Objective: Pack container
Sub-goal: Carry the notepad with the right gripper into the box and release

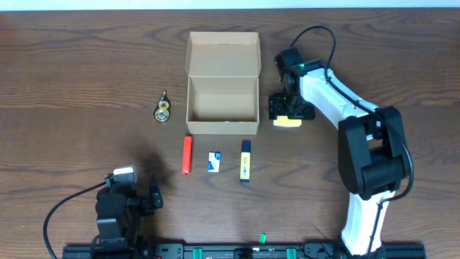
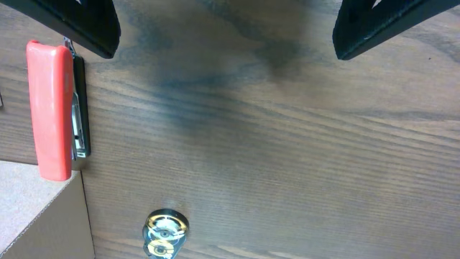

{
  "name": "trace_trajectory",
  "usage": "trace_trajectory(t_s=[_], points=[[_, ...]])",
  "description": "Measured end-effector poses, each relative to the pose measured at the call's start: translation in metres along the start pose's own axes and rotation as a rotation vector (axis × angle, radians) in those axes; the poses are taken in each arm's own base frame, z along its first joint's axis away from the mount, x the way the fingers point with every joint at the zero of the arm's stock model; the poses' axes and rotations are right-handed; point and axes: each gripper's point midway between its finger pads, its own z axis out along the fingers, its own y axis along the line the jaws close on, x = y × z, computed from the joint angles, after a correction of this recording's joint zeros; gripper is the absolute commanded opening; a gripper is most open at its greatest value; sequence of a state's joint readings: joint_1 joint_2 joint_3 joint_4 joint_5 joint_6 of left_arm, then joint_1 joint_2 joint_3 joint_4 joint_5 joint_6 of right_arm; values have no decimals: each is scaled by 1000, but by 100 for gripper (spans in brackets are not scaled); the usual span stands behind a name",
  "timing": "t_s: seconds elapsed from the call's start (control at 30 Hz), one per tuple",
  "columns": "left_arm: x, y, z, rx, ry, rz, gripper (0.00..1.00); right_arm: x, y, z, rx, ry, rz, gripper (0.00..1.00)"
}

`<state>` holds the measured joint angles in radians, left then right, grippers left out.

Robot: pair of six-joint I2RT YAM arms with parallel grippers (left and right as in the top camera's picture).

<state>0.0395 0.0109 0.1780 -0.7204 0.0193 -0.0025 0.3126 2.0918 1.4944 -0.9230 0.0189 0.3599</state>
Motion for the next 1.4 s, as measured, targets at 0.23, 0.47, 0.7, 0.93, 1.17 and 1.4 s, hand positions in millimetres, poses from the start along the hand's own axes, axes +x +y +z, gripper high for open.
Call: trace_trajectory(t_s=[0.23, 0.47, 0.7, 0.93, 1.17, 1.4], points=[[0, 0, 0, 0, 0, 0, 95, -11, 3, -53, -45, -124, 3, 68], [0, 0, 0, 0, 0, 0, 96, -15, 8, -101, -110, -231, 1, 67], [0, 0, 0, 0, 0, 0, 95, -13, 38, -142, -200, -340, -60, 69], [0, 0, 0, 0, 0, 0, 95, -7, 102, -168, -331, -436, -175, 68], [0, 0, 0, 0, 0, 0, 95, -8, 132, -181, -392, -497, -190, 65], [0, 0, 0, 0, 0, 0, 95, -29, 145, -179, -391, -502, -181, 67]])
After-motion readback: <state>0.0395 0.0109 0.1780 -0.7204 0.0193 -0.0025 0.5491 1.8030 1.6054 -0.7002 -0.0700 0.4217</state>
